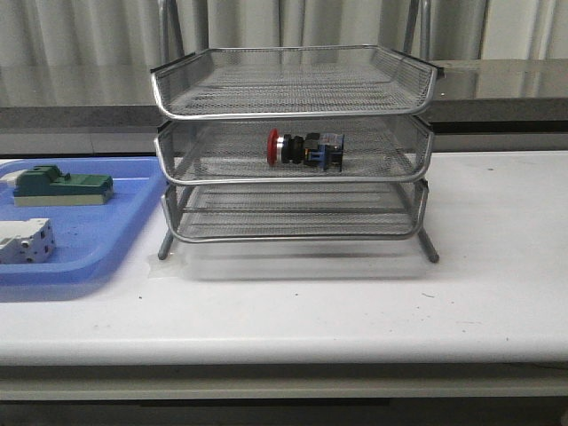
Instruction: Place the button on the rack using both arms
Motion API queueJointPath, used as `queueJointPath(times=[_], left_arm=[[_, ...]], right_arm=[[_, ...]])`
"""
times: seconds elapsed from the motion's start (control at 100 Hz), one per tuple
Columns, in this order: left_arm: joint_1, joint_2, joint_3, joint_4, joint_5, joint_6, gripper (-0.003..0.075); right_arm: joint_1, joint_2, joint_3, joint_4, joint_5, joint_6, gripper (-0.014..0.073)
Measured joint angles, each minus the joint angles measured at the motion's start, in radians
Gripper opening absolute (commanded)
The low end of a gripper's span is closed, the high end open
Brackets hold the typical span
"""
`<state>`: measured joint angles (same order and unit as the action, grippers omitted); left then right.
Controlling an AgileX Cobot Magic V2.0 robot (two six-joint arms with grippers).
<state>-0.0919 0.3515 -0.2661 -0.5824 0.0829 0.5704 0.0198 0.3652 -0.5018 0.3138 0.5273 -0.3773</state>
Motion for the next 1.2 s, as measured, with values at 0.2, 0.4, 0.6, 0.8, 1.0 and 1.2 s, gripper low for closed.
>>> queueJointPath(times=[0.2,0.4,0.6,0.8,1.0,1.2], left_arm=[[0.0,0.0,0.0,-0.002,0.0,0.0,-0.002],[0.0,0.0,0.0,-0.002,-0.002,0.0,-0.002],[0.0,0.0,0.0,-0.002,-0.002,0.0,-0.002],[0.0,0.0,0.0,-0.002,-0.002,0.0,-0.002],[0.0,0.0,0.0,-0.002,-0.002,0.0,-0.002],[0.0,0.0,0.0,-0.002,-0.002,0.0,-0.002]], right_arm=[[0.0,-0.144,0.181,-0.108,-0.177,0.202,-0.006],[0.0,-0.294,0.359,-0.247,-0.296,0.396,-0.006],[0.0,-0.375,0.477,-0.268,-0.35,0.42,-0.006],[0.0,-0.376,0.528,-0.272,-0.378,0.423,-0.006],[0.0,-0.376,0.528,-0.273,-0.39,0.424,-0.006],[0.0,-0.376,0.528,-0.273,-0.39,0.424,-0.006]])
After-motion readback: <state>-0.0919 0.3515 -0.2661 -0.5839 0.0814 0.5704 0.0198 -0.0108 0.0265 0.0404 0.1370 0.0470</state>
